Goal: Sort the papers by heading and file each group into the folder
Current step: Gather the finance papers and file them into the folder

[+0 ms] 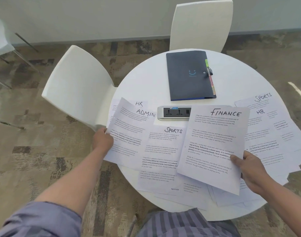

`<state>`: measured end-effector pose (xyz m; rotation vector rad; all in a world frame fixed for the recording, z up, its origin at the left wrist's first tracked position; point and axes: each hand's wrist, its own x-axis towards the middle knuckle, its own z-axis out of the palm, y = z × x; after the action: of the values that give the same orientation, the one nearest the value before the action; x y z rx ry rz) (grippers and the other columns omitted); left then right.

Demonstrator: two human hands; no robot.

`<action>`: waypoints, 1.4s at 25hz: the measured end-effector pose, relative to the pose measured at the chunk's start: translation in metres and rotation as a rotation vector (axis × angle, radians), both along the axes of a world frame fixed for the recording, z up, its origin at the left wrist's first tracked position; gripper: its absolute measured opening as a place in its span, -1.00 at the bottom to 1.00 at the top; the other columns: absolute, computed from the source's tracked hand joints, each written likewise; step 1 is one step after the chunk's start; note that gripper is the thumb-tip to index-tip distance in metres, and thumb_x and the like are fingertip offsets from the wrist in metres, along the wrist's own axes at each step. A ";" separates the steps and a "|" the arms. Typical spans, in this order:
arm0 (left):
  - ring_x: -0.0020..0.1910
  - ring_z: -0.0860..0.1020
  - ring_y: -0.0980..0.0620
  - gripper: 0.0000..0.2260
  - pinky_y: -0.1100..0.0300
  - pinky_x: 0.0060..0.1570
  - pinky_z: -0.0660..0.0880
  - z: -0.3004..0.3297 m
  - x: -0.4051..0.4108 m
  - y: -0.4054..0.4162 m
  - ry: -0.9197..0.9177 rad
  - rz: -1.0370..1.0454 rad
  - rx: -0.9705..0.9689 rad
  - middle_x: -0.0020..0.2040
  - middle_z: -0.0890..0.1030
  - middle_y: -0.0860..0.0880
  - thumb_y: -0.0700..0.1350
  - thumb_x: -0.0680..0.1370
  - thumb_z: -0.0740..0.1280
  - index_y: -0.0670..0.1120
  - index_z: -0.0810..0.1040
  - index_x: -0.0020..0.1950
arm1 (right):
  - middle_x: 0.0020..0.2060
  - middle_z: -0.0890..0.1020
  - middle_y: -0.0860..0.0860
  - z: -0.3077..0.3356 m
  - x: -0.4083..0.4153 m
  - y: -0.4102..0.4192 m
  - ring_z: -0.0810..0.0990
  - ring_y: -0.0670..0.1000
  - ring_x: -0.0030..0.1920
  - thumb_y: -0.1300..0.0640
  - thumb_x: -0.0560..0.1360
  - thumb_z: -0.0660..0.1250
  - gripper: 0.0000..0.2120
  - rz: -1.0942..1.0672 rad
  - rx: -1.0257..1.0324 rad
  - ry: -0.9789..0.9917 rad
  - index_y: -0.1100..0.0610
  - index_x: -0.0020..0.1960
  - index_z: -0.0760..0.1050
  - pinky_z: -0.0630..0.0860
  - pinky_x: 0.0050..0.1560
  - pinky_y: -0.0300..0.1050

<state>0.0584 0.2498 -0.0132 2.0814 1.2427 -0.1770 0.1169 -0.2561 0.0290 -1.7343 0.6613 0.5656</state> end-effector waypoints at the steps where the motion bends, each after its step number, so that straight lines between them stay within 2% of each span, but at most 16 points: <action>1: -0.20 0.56 0.03 -0.78 0.11 -0.29 0.51 -0.004 0.001 0.005 0.029 -0.011 -0.004 0.00 0.62 -0.07 -0.28 0.62 0.19 -0.12 0.54 0.20 | 0.09 0.72 0.10 0.000 0.000 -0.003 0.67 0.22 0.05 0.26 0.66 0.29 -0.79 -0.003 -0.002 -0.002 0.15 0.26 0.58 0.57 0.18 0.31; 3: -0.16 0.57 -0.01 -0.71 0.05 -0.23 0.57 -0.007 0.005 0.007 0.066 -0.014 -0.025 0.05 0.63 -0.10 -0.30 0.58 0.19 -0.08 0.51 0.24 | 0.09 0.72 0.09 0.000 -0.001 -0.010 0.68 0.23 0.06 0.26 0.66 0.29 -0.79 -0.011 -0.015 -0.004 0.14 0.26 0.58 0.57 0.17 0.31; 5: 0.06 0.58 -0.14 -0.55 -0.12 0.06 0.60 -0.005 0.008 0.001 0.108 -0.066 0.088 0.23 0.58 -0.13 -0.27 0.55 0.23 -0.02 0.39 0.43 | 0.10 0.72 0.09 -0.001 -0.001 -0.019 0.68 0.23 0.07 0.24 0.65 0.31 -0.80 -0.031 -0.034 -0.001 0.12 0.24 0.59 0.57 0.19 0.33; 7: 0.34 0.47 -0.23 -0.44 -0.22 0.30 0.46 0.001 0.009 -0.028 0.112 -0.188 0.277 0.41 0.46 -0.15 -0.21 0.56 0.32 -0.03 0.29 0.55 | 0.10 0.72 0.11 -0.005 -0.003 -0.027 0.68 0.24 0.06 0.22 0.65 0.31 -0.84 -0.032 -0.051 -0.003 0.09 0.18 0.61 0.60 0.06 0.27; 9: 0.49 0.32 -0.20 -0.41 -0.22 0.42 0.34 0.007 0.001 -0.078 0.043 -0.399 0.257 0.54 0.33 -0.10 -0.05 0.59 0.37 -0.04 0.25 0.59 | 0.08 0.72 0.12 -0.005 -0.006 -0.033 0.68 0.23 0.01 0.21 0.65 0.31 -0.87 -0.034 -0.063 -0.005 0.08 0.14 0.61 0.56 -0.14 0.08; 10: 0.54 0.24 -0.17 -0.38 -0.20 0.47 0.27 0.009 -0.007 -0.107 0.043 -0.520 0.189 0.59 0.26 -0.07 0.04 0.60 0.37 -0.02 0.22 0.61 | 0.07 0.73 0.10 -0.005 -0.008 -0.036 0.68 0.23 0.01 0.21 0.65 0.31 -0.87 -0.041 -0.064 -0.003 0.07 0.13 0.61 0.56 -0.13 0.07; 12: 0.60 0.11 -0.13 -0.29 -0.17 0.52 0.17 0.000 -0.028 -0.155 0.119 -0.683 0.077 0.65 0.14 -0.04 0.21 0.57 0.34 0.04 0.14 0.64 | 0.02 0.74 0.04 -0.006 -0.011 -0.044 0.69 0.23 0.03 0.21 0.65 0.32 -0.87 -0.051 -0.073 0.004 0.05 0.10 0.62 0.57 0.01 0.19; 15: 0.66 -0.11 -0.13 -0.16 -0.18 0.57 0.00 -0.013 -0.056 -0.208 0.249 -0.846 0.052 0.69 -0.12 0.00 0.36 0.55 0.26 0.12 -0.07 0.68 | 0.05 0.74 0.04 -0.006 -0.015 -0.061 0.69 0.23 0.08 0.21 0.65 0.32 -0.86 -0.053 -0.078 0.017 0.04 0.12 0.62 0.57 0.20 0.33; 18: 0.63 -0.32 -0.15 -0.15 -0.22 0.57 -0.19 -0.024 -0.077 -0.237 0.333 -1.000 0.080 0.65 -0.34 0.02 0.42 0.56 0.15 0.16 -0.24 0.66 | 0.07 0.73 0.04 -0.008 -0.017 -0.082 0.68 0.25 0.11 0.20 0.65 0.32 -0.86 -0.033 -0.100 0.026 0.03 0.13 0.61 0.53 0.24 0.44; 23: 0.63 -0.35 -0.16 -0.14 -0.21 0.57 -0.20 -0.037 -0.088 -0.241 0.391 -1.020 0.176 0.61 -0.45 0.04 0.39 0.59 0.14 0.11 -0.33 0.65 | 0.08 0.73 0.06 -0.008 -0.016 -0.116 0.68 0.25 0.10 0.22 0.66 0.31 -0.85 0.005 -0.059 0.019 0.06 0.14 0.62 0.56 0.21 0.41; 26: 0.65 -0.26 -0.13 -0.15 -0.16 0.58 -0.15 -0.027 -0.083 -0.250 0.341 -0.968 0.184 0.66 -0.33 0.01 0.39 0.58 0.15 0.09 -0.22 0.68 | 0.11 0.72 0.09 -0.007 -0.016 -0.135 0.69 0.22 0.09 0.24 0.66 0.30 -0.83 -0.003 0.004 0.028 0.11 0.19 0.61 0.59 0.19 0.35; 28: 0.66 -0.03 -0.07 -0.16 -0.10 0.58 0.02 -0.013 -0.075 -0.275 0.171 -0.818 0.074 0.69 -0.01 0.01 0.44 0.55 0.19 0.04 0.02 0.68 | 0.11 0.72 0.10 -0.006 -0.017 -0.145 0.70 0.21 0.09 0.27 0.65 0.31 -0.81 -0.004 0.063 0.035 0.17 0.23 0.60 0.59 0.20 0.32; 30: 0.51 0.35 -0.01 -0.16 -0.03 0.50 0.31 0.009 -0.063 -0.308 0.036 -0.557 -0.287 0.57 0.35 0.04 0.48 0.46 0.27 0.02 0.28 0.60 | 0.09 0.73 0.10 -0.002 -0.021 -0.150 0.70 0.21 0.09 0.30 0.64 0.31 -0.82 0.016 0.128 0.056 0.19 0.20 0.60 0.60 0.20 0.29; 32: 0.17 0.63 0.03 -0.24 -0.05 0.32 0.52 0.028 -0.052 -0.341 -0.036 -0.262 -0.726 0.29 0.63 0.02 0.46 0.39 0.37 -0.03 0.49 0.41 | 0.07 0.75 0.09 0.003 -0.024 -0.151 0.72 0.19 0.08 0.30 0.64 0.31 -0.82 0.068 0.203 0.073 0.18 0.20 0.60 0.62 0.15 0.24; 33: 0.06 0.68 0.02 -0.34 -0.05 0.27 0.55 0.037 -0.048 -0.355 -0.037 -0.176 -0.886 0.18 0.69 -0.01 0.37 0.43 0.42 -0.08 0.54 0.32 | 0.07 0.75 0.08 0.006 -0.026 -0.151 0.73 0.18 0.07 0.30 0.64 0.30 -0.81 0.102 0.239 0.084 0.18 0.21 0.60 0.64 0.12 0.21; 35: 0.12 0.69 -0.09 -0.57 -0.10 0.30 0.55 0.041 -0.046 -0.373 -0.046 -0.096 -1.091 0.18 0.71 -0.08 0.09 0.56 0.44 -0.16 0.56 0.31 | 0.08 0.75 0.08 0.009 -0.027 -0.151 0.74 0.16 0.06 0.29 0.65 0.29 -0.80 0.163 0.293 0.091 0.17 0.23 0.60 0.66 0.07 0.19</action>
<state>0.0128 -0.1230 0.0279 1.1671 0.7280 -0.6738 0.0899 -0.4066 0.0380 -1.5004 0.4754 0.8171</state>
